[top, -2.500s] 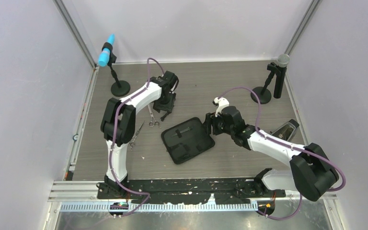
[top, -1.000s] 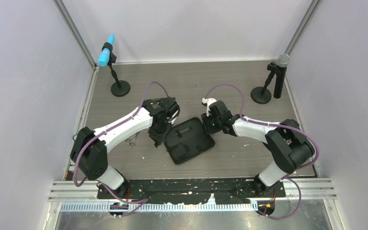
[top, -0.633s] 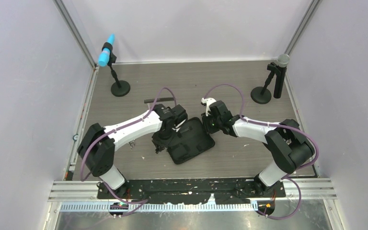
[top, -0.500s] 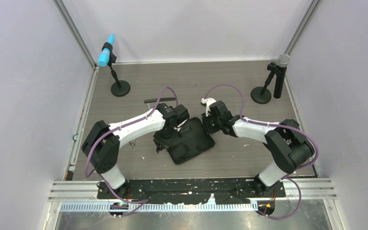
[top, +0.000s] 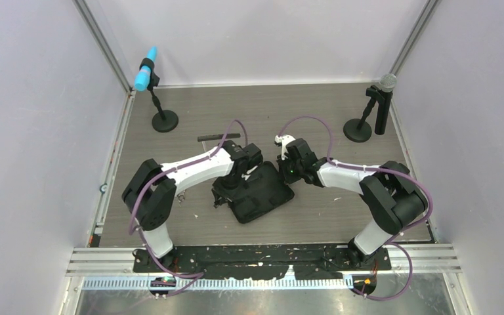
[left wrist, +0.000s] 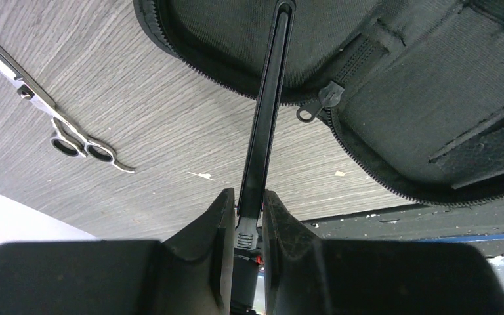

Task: Sort the hair-cutting tools
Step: Place the haircut tool in the hairdressing tool bag.

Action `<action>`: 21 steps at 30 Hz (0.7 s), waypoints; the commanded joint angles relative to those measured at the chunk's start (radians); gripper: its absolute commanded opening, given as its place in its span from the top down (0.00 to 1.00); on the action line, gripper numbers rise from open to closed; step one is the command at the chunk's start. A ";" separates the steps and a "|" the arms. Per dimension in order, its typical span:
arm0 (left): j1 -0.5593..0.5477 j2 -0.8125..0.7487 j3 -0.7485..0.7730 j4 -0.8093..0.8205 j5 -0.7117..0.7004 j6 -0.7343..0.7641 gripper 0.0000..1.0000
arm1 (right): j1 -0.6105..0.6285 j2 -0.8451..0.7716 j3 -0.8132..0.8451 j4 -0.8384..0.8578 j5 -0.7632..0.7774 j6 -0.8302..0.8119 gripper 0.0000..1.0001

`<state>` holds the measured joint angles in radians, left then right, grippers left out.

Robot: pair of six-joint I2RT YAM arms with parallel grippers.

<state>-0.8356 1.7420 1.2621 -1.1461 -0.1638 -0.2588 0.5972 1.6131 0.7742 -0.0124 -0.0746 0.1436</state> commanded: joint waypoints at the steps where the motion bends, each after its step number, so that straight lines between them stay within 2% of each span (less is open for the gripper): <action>1: -0.001 0.031 0.058 -0.022 -0.030 0.040 0.96 | 0.001 0.009 0.022 0.020 -0.021 -0.017 0.95; 12: -0.001 0.126 0.131 -0.033 -0.049 0.071 0.97 | 0.001 0.007 0.019 0.027 -0.027 -0.021 0.95; 21: -0.001 0.136 0.124 -0.054 -0.043 0.093 0.97 | 0.001 0.005 0.019 0.032 -0.031 -0.021 0.95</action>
<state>-0.8356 1.8793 1.3682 -1.1645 -0.2001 -0.1951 0.5957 1.6146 0.7742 -0.0101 -0.0830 0.1329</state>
